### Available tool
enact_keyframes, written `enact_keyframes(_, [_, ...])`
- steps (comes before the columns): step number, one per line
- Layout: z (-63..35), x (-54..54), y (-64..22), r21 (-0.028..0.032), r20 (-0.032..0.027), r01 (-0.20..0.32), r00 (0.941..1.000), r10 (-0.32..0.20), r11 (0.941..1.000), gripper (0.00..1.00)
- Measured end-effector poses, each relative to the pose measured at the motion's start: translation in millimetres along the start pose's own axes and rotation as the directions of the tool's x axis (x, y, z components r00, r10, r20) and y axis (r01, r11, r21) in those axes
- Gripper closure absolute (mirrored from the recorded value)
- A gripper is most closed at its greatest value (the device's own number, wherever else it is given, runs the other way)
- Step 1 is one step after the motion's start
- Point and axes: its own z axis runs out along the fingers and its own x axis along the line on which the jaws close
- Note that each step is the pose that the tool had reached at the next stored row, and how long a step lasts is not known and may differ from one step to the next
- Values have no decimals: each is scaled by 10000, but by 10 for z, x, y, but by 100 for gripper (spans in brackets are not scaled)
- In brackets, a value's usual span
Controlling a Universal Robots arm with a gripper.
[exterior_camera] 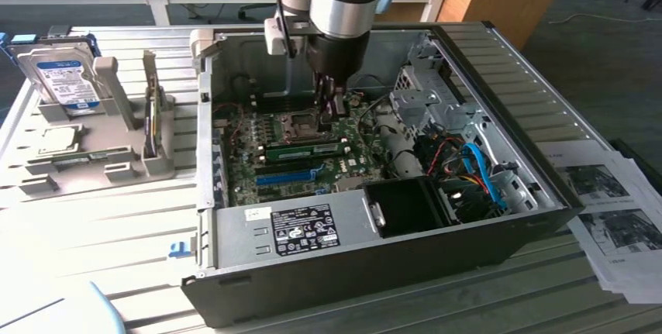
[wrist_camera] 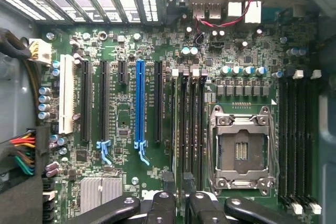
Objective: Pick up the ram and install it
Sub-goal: 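Insert the ram into the slot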
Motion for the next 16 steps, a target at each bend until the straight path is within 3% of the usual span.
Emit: enact_keyframes(16, [-278,-2,6,0,-1,0,10000,0,10000,82])
